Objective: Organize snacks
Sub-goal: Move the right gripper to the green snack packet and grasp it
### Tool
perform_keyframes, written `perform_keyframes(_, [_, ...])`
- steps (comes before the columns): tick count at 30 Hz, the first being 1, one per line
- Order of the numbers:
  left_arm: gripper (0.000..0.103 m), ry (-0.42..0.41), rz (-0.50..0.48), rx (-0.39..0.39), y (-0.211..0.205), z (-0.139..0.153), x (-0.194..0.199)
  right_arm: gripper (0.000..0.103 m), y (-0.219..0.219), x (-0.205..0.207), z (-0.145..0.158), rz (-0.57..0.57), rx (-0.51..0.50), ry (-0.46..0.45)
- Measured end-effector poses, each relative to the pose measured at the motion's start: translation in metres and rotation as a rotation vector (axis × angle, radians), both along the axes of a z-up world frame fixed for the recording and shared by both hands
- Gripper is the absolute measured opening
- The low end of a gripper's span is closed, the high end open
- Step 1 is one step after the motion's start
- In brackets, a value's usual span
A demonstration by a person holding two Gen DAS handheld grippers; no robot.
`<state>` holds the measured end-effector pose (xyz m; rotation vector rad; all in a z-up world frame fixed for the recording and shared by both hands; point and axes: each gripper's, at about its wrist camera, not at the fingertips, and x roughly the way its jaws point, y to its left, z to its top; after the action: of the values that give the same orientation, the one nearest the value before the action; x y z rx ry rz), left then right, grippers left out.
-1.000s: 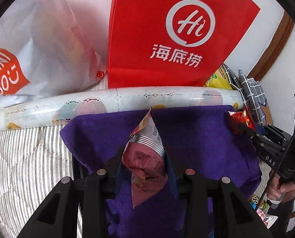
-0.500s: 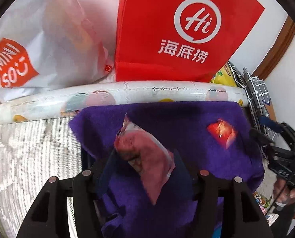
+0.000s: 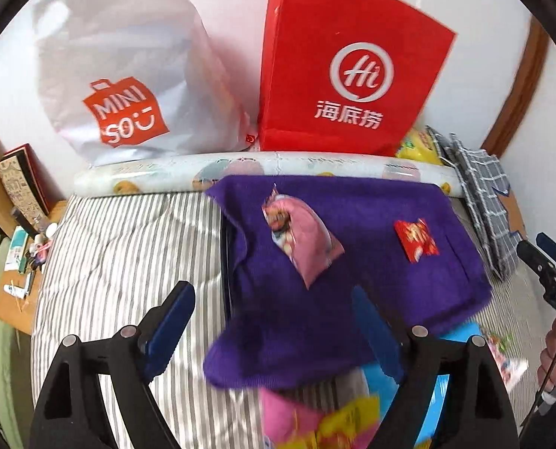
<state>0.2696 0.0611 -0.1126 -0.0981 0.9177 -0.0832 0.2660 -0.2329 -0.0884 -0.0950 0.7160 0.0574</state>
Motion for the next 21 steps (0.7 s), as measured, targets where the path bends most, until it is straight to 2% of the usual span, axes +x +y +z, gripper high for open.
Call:
perform_keyframes(4, [0.085,-0.027,0.036,0.007,0.0,-0.002,-0.033,0.085,-0.007,-0.022,-0.004,0.011,-0.002,0.014])
perform_keyframes(7, [0.085,-0.08,0.061,0.038,0.002,0.0,-0.054,0.085,-0.01,-0.041,-0.007,-0.001,-0.018,0.006])
perform_keyframes(10, [0.084,-0.105,0.082,0.045,0.004,0.0,-0.07,0.085,-0.014,-0.056,-0.012,0.004,0.01,0.02])
perform_keyframes(17, [0.085,-0.091,0.115,0.055,0.01,-0.008,-0.093,0.083,-0.029,-0.079,-0.031,-0.023,0.095,0.05])
perform_keyframes(21, [0.085,-0.098,0.128,0.044,0.011,-0.013,-0.104,0.075,-0.035,-0.086,-0.039,-0.049,0.092,0.062])
